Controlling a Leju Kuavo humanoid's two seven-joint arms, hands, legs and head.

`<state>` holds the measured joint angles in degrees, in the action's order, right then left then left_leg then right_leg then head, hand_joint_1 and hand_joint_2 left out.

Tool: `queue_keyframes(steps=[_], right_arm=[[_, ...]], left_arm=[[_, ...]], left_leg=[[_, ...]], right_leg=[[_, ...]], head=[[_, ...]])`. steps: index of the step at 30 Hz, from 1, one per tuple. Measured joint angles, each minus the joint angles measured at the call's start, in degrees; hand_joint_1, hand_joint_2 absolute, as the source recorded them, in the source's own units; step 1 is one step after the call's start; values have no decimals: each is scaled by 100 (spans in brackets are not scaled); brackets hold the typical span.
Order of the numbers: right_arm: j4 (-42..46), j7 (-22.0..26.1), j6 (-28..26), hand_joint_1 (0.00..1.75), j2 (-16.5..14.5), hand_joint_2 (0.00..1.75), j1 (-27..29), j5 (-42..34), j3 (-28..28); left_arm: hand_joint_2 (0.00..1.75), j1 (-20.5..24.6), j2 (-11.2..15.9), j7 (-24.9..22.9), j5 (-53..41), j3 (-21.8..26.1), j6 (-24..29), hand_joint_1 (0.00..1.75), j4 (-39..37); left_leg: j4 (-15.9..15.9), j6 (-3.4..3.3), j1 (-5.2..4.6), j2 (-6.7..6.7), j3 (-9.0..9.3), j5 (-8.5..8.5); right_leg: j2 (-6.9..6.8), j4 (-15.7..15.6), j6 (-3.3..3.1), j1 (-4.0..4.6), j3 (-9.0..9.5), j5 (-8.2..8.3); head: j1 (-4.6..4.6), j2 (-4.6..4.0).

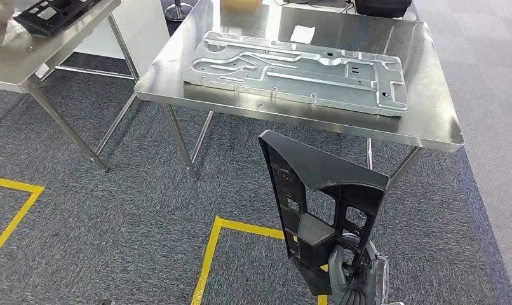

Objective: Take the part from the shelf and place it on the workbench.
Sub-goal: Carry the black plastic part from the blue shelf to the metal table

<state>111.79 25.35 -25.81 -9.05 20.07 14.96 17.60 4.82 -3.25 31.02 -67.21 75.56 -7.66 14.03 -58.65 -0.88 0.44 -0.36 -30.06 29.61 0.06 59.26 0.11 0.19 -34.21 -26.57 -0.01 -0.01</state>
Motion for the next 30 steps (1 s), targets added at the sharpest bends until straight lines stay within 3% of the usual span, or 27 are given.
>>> queue_keyframes(steps=[3,5,7,9,10,11,13,14,15,18,20,23,24,25,26,28,30], right_arm=[[-67,-15,101,175,-1,175,-12,-38,-30],[-134,3,176,175,-8,175,-20,-53,-55],[-225,33,232,175,-23,175,-29,-79,-74],[-324,67,268,175,-34,175,-28,-120,-92],[-363,84,281,175,-36,175,-26,-135,-103],[-397,100,294,175,-40,175,-25,-147,-116],[-450,139,337,175,-59,175,-24,-156,-154],[-473,169,369,175,-71,175,-23,-154,-182],[-491,202,400,175,-84,175,-16,-138,-214],[-512,289,450,175,-107,175,34,-12,-319],[-501,309,462,175,-111,175,82,110,-419],[-480,309,516,175,-110,175,178,263,-634],[-480,308,541,175,-110,175,218,302,-714],[-480,306,562,175,-110,175,258,339,-794],[-480,306,580,175,-110,175,291,365,-865],[-471,306,598,175,-111,175,323,391,-959],[-451,309,602,175,-114,175,333,401,-1021]], left_arm=[[0,20,4,-78,-123,-45,90,0,0],[0,38,10,-196,-212,-106,160,0,0],[0,41,19,-328,-289,-156,228,0,0],[0,27,25,-409,-338,-200,262,0,0],[0,21,25,-432,-349,-223,269,0,0],[0,20,27,-453,-356,-244,275,0,0],[0,22,42,-498,-358,-270,292,0,-1],[0,29,54,-522,-364,-278,305,0,-1],[0,34,65,-545,-375,-287,321,0,-2],[0,52,111,-596,-413,-319,368,0,-2],[0,79,150,-587,-401,-336,385,0,-2],[0,133,214,-536,-338,-361,407,0,-2],[0,144,232,-520,-324,-367,412,0,-2],[0,149,248,-505,-313,-371,416,0,-2],[0,153,262,-493,-309,-374,419,0,-2],[0,159,277,-481,-304,-381,421,0,-2],[0,173,283,-471,-302,-387,421,0,-2]], left_leg=[[23,93,0,5,52,40],[-269,152,7,10,-54,209],[-1008,195,24,13,-451,526],[-1600,223,30,13,-845,643],[-1594,229,31,13,-903,517],[-1365,227,33,14,-853,286],[-593,207,30,16,-566,-206],[-303,185,21,13,-444,-329],[-141,158,11,10,-376,-368],[-77,55,0,2,-349,-326],[-31,-15,15,2,-305,-318],[-10,-89,15,6,-257,-277],[-10,-99,12,6,-239,-259],[-10,-103,8,4,-210,-234],[-10,-101,4,1,-168,-204],[-8,-80,-8,-2,-75,-134],[-10,-34,-28,-5,-30,-72]], right_leg=[[13,-88,-56,-13,57,-30],[2,-160,-114,-51,139,-40],[-11,-176,-156,-53,202,-84],[-7,-173,-164,-51,258,-140],[-3,-172,-158,-52,299,-172],[2,-171,-148,-53,353,-209],[5,-169,-109,-45,470,-300],[9,-161,-80,-37,504,-340],[11,-157,-48,-30,519,-369],[15,-160,35,-30,524,-413],[12,54,98,-37,441,-545],[9,1067,154,-54,-143,-947],[9,1362,159,-56,-350,-1005],[9,1468,154,-55,-472,-939],[9,1375,136,-52,-499,-757],[9,687,54,-26,-283,-231],[3,109,-29,9,-56,18]], head=[[-3,0],[-14,0],[-22,1],[-25,0],[-27,0],[-30,0],[-28,1],[-28,1],[-21,0],[-3,0],[12,1],[28,0],[28,0],[30,0],[30,1],[32,0],[26,0]])
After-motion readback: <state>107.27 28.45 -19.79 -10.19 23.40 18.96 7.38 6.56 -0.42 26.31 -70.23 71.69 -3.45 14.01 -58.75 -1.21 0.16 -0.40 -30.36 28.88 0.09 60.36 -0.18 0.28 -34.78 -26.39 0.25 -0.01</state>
